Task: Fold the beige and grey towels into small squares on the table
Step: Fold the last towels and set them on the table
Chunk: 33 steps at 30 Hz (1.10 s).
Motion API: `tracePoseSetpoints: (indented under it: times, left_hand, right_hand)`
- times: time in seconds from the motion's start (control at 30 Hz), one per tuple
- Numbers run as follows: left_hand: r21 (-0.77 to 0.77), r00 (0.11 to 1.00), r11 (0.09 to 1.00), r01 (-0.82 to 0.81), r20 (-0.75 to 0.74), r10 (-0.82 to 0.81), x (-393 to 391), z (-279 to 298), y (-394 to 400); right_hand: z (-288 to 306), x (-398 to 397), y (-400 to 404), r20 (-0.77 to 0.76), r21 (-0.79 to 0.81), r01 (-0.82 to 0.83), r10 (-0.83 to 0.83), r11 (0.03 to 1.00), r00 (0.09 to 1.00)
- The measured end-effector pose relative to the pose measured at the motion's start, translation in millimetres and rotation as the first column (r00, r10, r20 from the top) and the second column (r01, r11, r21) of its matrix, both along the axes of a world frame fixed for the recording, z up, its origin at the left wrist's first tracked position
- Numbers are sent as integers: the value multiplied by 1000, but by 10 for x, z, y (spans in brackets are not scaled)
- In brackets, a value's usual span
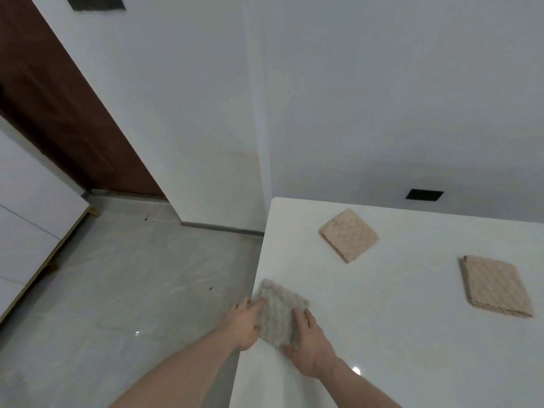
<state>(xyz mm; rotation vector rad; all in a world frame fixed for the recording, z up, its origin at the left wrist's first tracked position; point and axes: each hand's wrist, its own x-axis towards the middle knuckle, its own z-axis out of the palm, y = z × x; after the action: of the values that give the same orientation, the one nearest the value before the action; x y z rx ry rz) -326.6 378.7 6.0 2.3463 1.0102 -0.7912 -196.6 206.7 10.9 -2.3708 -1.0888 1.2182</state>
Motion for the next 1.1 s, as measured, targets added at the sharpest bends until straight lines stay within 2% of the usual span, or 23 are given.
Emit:
tracePoseSetpoints:
  times: [0.1, 0.37, 0.47, 0.57, 0.67, 0.77, 0.83, 1.0, 1.1]
  left_hand:
    - [-9, 1000, 1000, -9, 22, 9, 38, -65, 4]
    - [-71, 990, 996, -57, 126, 66, 31, -72, -51]
    - [23, 964, 997, -75, 256, 67, -1, 20, -51]
    - [155, 925, 987, 35, 370, -91, -46, 16, -28]
    - [187, 912, 948, 258, 278, -303, -46, -133, 26]
    - [145, 934, 934, 327, 101, -343, -1, -221, 91]
    - [133, 939, 935, 330, 58, -340, 30, -242, 108]
    - [25, 984, 985, 171, 36, -172, 132, -318, 113]
    - [13, 989, 989, 150, 5, -150, 214, -307, 147]
  right_hand:
    - [-77, 25, 138, 16, -63, -6, 7, 998, 1000]
    - [-107, 147, 282, 175, -127, -112, 133, 986, 976]
    - [-84, 129, 249, 186, -138, -112, 137, 984, 973]
    - [-98, 97, 221, 260, -120, -152, 178, 981, 949]
    - [-180, 75, 223, 279, -124, -239, 265, 963, 923]
    - [-267, 87, 252, 264, -147, -284, 314, 947, 912]
    - [-312, 106, 275, 265, -166, -307, 342, 937, 901]
    - [-414, 250, 330, 257, -190, -375, 415, 907, 873]
    - [-426, 335, 386, 258, -189, -398, 437, 898, 862]
